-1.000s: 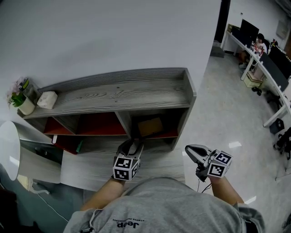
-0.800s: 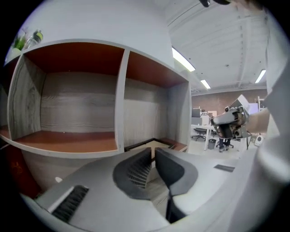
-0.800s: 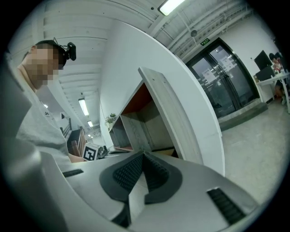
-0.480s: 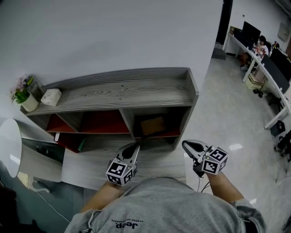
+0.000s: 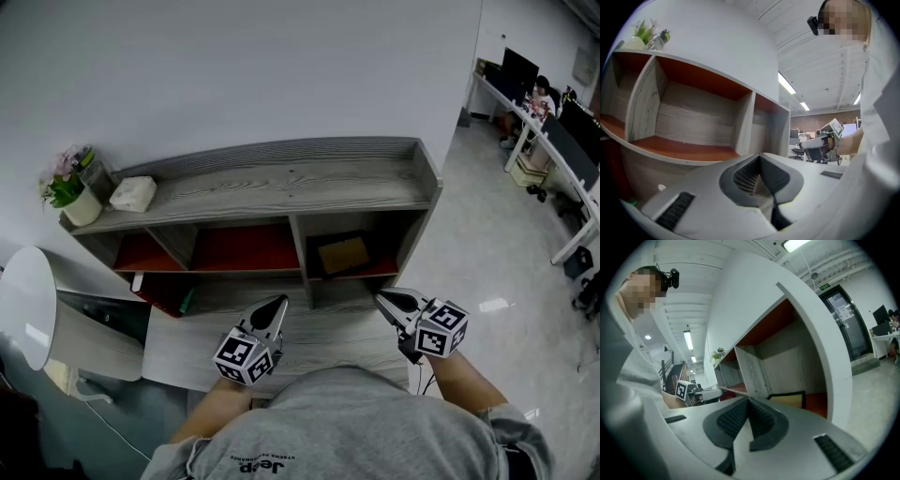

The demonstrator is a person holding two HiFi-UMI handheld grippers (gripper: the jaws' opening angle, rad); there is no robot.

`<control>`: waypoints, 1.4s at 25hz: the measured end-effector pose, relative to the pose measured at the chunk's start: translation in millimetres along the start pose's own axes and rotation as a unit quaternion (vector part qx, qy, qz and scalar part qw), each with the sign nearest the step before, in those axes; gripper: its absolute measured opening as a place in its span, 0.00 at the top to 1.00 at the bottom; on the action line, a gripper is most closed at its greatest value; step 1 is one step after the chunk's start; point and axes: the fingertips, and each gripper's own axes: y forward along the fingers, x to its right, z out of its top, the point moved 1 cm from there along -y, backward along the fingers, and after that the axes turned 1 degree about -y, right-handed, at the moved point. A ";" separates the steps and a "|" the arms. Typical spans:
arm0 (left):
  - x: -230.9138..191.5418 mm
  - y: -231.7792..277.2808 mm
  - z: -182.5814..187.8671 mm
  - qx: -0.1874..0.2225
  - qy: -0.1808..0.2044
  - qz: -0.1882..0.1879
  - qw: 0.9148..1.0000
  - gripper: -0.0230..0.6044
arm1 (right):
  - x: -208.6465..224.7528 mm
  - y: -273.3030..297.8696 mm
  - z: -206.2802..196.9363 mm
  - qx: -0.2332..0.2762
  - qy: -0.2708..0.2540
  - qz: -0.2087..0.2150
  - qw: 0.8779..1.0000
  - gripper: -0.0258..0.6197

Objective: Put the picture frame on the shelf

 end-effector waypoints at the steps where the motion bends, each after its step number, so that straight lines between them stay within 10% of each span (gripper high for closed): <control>1: -8.6 -9.6 1.7 0.003 -0.003 -0.001 1.000 0.92 | -8.9 8.5 -0.9 0.000 -0.001 0.000 1.000 0.93; 17: -137.7 -164.1 21.2 -0.020 -0.004 -0.072 0.997 0.91 | -153.5 170.3 -15.6 0.033 0.007 -0.012 0.999 0.93; 35: -135.9 -168.6 21.5 0.009 -0.017 -0.001 1.000 0.91 | -150.0 180.2 -16.7 0.001 -0.037 0.023 0.999 0.94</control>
